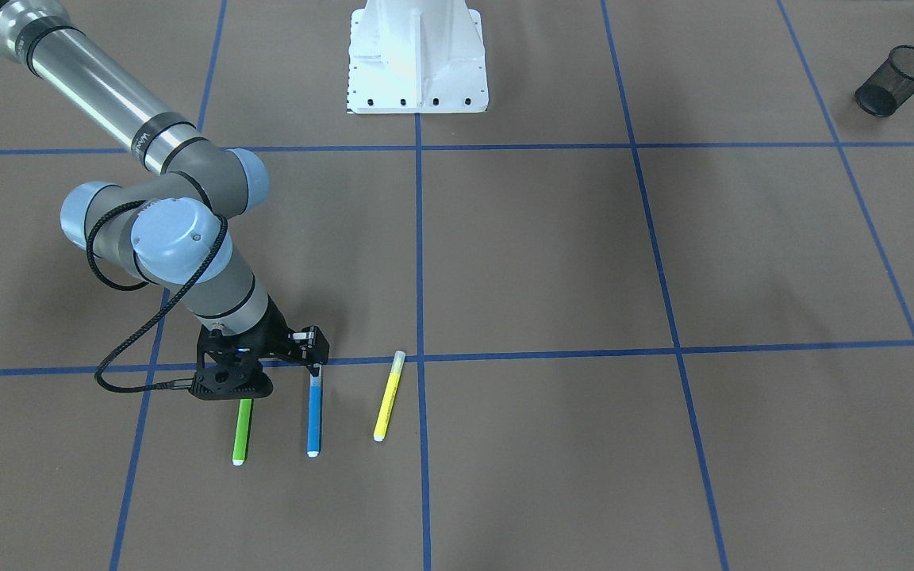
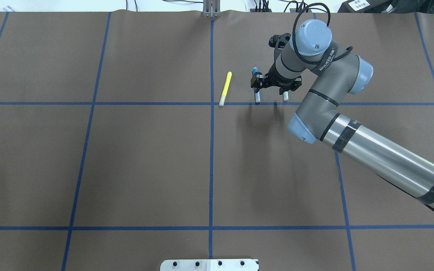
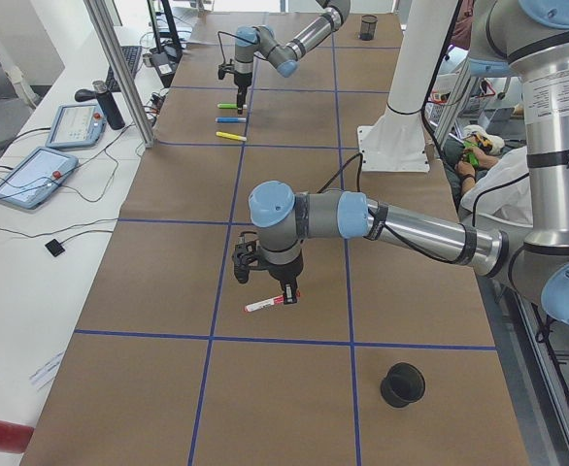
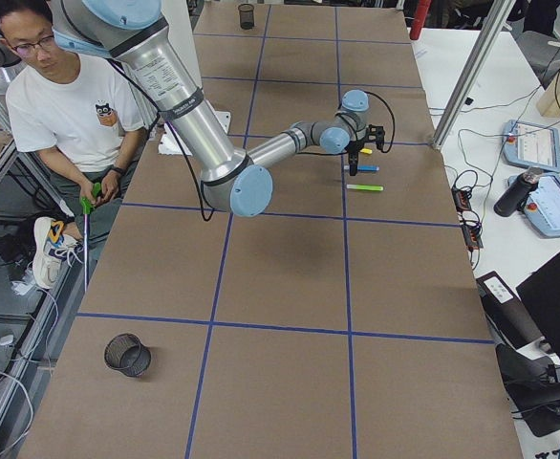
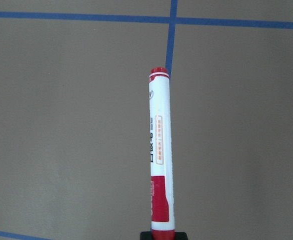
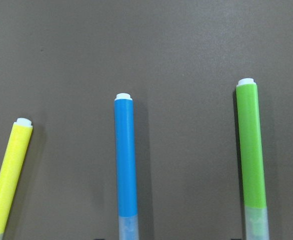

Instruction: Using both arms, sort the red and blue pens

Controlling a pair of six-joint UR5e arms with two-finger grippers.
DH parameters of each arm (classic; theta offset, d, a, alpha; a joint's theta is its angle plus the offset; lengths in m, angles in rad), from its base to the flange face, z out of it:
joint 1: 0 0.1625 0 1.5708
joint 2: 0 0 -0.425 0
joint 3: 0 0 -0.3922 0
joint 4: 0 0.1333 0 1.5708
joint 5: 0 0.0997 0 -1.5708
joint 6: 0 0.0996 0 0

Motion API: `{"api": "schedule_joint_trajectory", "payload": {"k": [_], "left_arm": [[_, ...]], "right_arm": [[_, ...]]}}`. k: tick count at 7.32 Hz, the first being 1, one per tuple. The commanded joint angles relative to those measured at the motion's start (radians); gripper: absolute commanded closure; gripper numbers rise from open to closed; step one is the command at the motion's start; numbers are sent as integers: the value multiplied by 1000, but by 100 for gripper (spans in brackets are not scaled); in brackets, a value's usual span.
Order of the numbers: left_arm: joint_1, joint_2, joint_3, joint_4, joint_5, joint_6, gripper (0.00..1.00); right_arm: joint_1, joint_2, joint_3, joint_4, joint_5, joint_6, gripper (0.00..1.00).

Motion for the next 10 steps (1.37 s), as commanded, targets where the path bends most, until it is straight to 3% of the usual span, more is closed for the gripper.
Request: {"api": "schedule_joint_trajectory", "payload": {"k": [1, 2, 5, 8, 10], "left_arm": [[-30, 27, -9, 69, -40, 1, 100], [-53, 25, -15, 126, -75, 1, 100], [-75, 28, -18, 126, -74, 4, 100], [-89, 28, -15, 130, -74, 28, 100], [-92, 36, -6, 128, -74, 30, 100]], "right_arm": [[-15, 23, -24, 6, -15, 9, 19], [-22, 33, -33, 7, -33, 10, 23], [-36, 85, -96, 9, -53, 10, 28], [-38, 67, -90, 9, -52, 18, 47], [-39, 54, -90, 9, -52, 32, 80]]}}
